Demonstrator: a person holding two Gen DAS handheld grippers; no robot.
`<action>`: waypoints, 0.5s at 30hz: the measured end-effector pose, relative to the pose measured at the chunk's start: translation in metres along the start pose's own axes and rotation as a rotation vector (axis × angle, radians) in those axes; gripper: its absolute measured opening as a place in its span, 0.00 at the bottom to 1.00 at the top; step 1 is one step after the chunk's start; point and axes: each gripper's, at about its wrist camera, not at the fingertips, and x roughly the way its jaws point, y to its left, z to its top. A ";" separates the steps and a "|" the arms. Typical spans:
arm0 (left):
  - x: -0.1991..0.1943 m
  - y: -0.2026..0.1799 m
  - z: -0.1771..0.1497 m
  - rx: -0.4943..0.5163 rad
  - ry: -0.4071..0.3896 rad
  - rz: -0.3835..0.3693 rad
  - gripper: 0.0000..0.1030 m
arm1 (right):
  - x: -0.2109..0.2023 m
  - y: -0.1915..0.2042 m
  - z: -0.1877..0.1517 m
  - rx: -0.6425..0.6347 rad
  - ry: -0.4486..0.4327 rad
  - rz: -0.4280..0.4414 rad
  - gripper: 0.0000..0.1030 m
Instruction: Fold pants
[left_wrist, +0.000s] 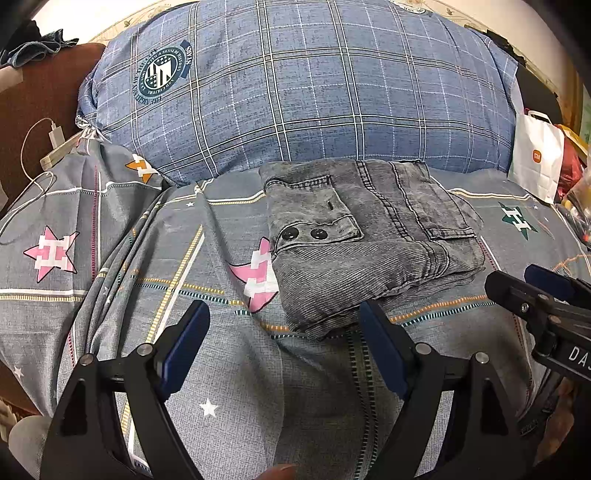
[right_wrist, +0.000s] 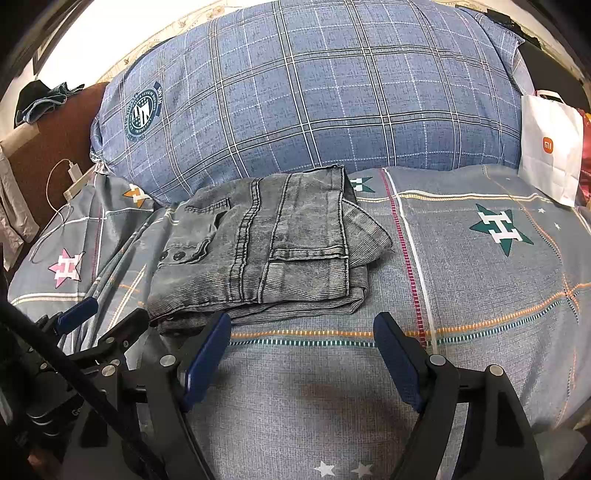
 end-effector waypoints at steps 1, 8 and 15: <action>0.000 0.000 0.000 0.001 0.000 -0.001 0.81 | 0.000 0.000 0.000 0.001 0.000 0.000 0.78; 0.000 0.000 0.000 0.002 0.000 -0.001 0.81 | -0.001 0.002 0.000 0.000 0.000 -0.002 0.78; 0.000 -0.001 0.001 0.003 0.002 -0.003 0.81 | -0.001 0.003 0.000 0.001 0.002 -0.001 0.78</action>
